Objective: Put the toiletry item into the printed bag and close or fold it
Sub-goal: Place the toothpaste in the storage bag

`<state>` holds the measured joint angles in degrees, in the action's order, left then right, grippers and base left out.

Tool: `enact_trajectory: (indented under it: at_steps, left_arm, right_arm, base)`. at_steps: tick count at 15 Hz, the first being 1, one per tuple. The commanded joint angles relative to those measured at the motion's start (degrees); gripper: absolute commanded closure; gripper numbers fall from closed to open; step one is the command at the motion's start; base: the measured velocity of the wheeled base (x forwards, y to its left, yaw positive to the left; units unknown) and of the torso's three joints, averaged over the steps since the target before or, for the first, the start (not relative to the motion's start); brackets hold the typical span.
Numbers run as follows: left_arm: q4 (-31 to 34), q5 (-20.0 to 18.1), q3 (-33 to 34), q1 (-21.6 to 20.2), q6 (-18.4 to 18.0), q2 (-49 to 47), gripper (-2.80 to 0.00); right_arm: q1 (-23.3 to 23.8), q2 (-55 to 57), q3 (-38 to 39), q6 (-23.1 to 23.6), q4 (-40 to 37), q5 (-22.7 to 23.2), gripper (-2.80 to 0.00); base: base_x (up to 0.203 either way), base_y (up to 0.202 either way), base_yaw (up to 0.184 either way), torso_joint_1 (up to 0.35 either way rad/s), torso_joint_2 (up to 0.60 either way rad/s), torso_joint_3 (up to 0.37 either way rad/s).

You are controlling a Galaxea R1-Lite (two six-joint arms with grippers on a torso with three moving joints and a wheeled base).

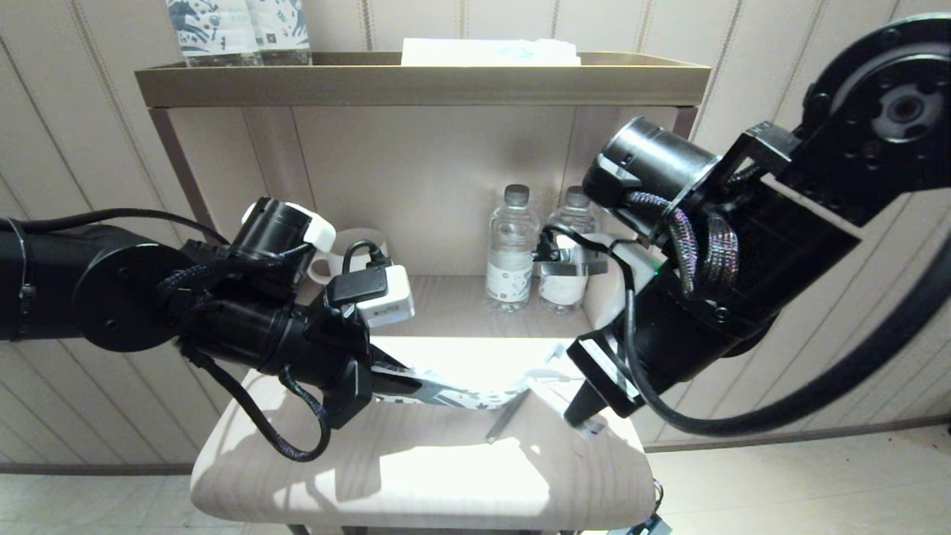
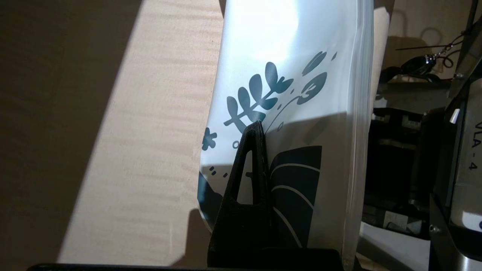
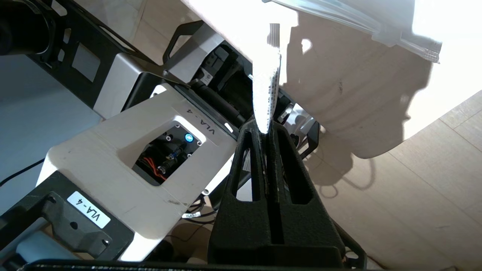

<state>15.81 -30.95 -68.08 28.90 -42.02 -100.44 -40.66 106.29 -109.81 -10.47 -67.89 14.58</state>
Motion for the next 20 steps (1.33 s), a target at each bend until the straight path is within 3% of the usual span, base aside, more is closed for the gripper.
enact_trajectory:
  at_steps: [1,11,20]
  left_arm:
    - [0.1,-0.2,0.0,0.0,-0.3,0.0,0.00]
    - [0.0,-1.1,1.2,0.0,-0.3,0.5,0.00]
    - [-0.1,-1.2,0.8,0.1,-0.3,0.0,0.00]
  right_arm:
    - [0.1,0.7,0.3,0.0,-0.4,0.1,0.00]
    - [1.2,4.6,-0.8,0.6,0.3,-0.1,0.00]
    - [0.7,-1.6,0.2,0.0,-0.3,-0.1,0.00]
  base:
    - [0.000,0.000,0.000,0.000,0.00,0.000]
    - [0.000,0.000,0.000,0.000,0.00,0.000]
    - [0.000,0.000,0.000,0.000,0.00,0.000]
